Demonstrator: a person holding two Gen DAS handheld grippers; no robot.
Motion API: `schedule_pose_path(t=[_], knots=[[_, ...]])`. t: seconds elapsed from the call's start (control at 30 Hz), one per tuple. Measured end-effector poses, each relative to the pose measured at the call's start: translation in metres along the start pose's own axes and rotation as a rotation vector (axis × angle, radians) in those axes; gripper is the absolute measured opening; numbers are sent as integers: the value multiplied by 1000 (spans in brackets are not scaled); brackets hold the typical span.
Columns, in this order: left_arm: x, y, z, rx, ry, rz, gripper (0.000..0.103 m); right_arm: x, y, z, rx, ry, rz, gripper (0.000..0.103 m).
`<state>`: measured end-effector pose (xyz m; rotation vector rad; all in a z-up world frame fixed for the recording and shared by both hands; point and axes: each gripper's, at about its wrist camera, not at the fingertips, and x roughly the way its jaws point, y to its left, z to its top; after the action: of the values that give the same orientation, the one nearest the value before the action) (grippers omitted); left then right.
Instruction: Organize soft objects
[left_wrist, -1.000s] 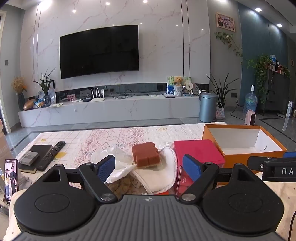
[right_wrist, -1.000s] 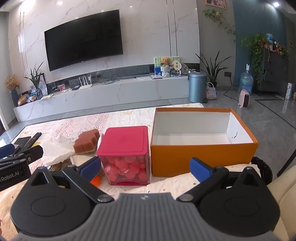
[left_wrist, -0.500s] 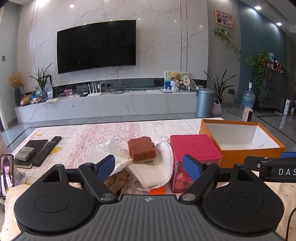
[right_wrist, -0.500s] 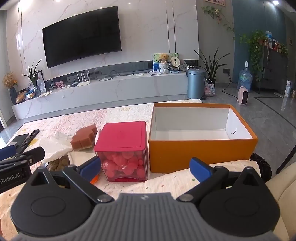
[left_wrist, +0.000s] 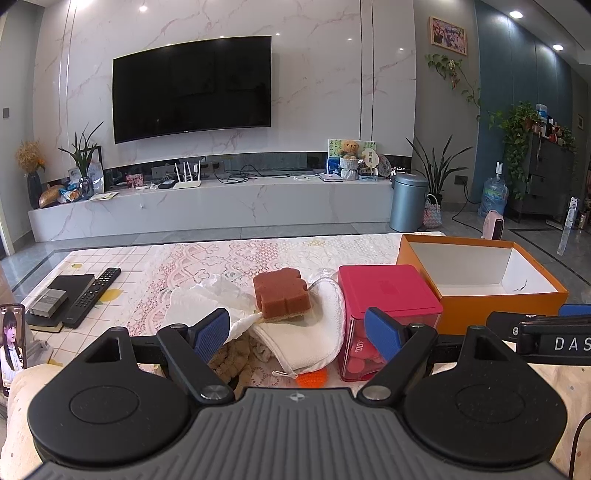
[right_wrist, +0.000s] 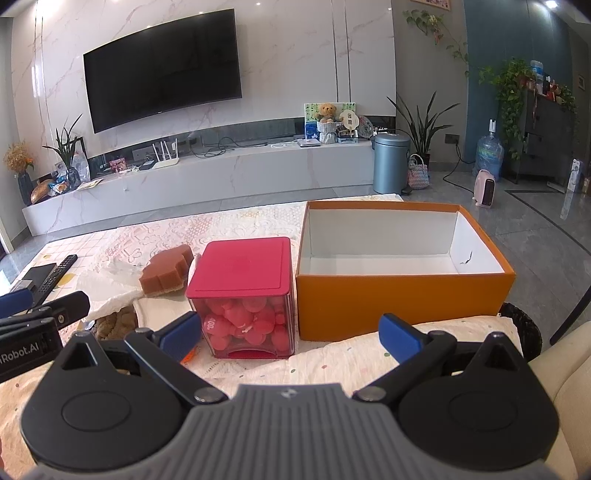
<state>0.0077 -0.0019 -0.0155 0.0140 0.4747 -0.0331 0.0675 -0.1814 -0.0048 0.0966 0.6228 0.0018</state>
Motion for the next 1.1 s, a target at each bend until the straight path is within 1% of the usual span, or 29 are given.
schedule_pose_path(t=[1.1], knots=[[0, -1, -2, 5, 6, -3, 97, 1, -1, 1, -3, 6, -5, 100]])
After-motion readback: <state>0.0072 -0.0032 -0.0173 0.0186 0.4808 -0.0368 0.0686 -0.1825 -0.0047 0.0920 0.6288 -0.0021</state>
